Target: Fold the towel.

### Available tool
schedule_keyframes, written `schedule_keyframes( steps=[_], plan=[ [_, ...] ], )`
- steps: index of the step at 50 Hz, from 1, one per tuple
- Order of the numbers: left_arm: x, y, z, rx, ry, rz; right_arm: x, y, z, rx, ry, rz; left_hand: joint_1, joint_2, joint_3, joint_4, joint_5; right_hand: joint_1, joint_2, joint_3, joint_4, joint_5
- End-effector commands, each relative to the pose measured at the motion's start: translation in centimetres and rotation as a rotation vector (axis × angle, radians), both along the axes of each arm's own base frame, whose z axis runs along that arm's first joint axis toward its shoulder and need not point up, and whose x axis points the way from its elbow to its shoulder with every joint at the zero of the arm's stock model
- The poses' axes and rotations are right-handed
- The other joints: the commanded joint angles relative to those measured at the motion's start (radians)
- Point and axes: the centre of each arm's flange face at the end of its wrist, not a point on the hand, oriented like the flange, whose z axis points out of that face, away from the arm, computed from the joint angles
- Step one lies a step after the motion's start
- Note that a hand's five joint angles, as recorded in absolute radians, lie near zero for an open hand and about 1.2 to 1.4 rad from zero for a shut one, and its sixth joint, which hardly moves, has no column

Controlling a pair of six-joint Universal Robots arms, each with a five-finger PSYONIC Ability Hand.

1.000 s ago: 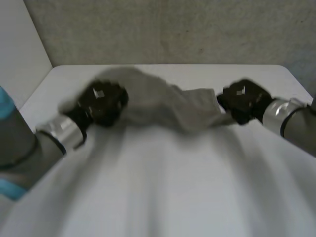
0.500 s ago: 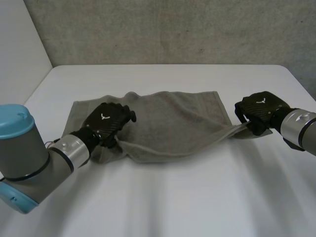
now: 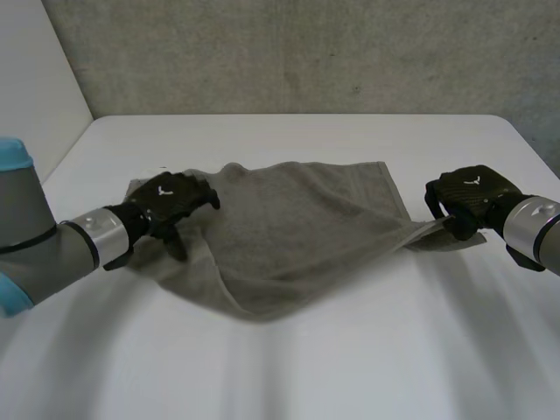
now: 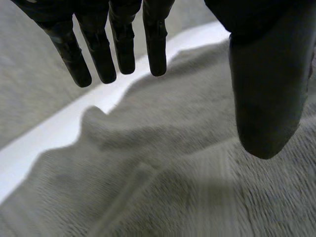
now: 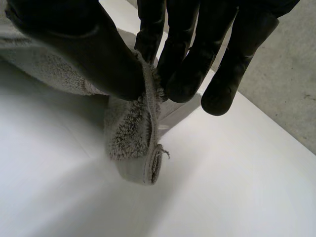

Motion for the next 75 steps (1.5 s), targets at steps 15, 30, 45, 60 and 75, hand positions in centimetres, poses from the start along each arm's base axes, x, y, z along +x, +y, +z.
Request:
schedule_keyframes(
  steps=[15, 30, 45, 60, 75],
  plan=[
    [0.0, 0.1, -2.6, 0.117, -0.161, -0.110, -0.1, 0.0, -1.1, 0.023, 0.006, -0.001, -0.060, -0.030, -0.030, -0.033, 0.005, 0.070, 0.090, 0.066, 0.064, 0.057],
    [0.1, 0.3, -3.2, 0.147, -0.168, -0.108, -0.2, 0.0, -1.1, 0.023, 0.007, -0.002, 0.383, 0.413, 0.413, 0.410, 0.448, 0.070, 0.090, 0.066, 0.064, 0.057],
    [0.9, 0.3, -1.5, 0.142, -0.191, -0.059, -0.1, 0.2, -0.7, 0.019, 0.005, -0.001, 0.773, 0.803, 0.803, 0.800, 0.838, 0.070, 0.090, 0.066, 0.064, 0.057],
    [4.0, 3.9, 4.2, 0.096, -0.171, 0.023, -0.5, 4.6, 4.5, 0.090, 0.058, 0.089, 0.979, 1.009, 1.009, 1.006, 1.044, 0.070, 0.090, 0.066, 0.064, 0.057],
    [7.5, 3.6, 15.6, -0.244, 0.046, 0.210, -2.4, 4.5, 15.7, -0.196, 0.016, 0.067, 0.979, 1.009, 1.009, 1.006, 1.044, 0.070, 0.090, 0.066, 0.064, 0.057]
  ],
)
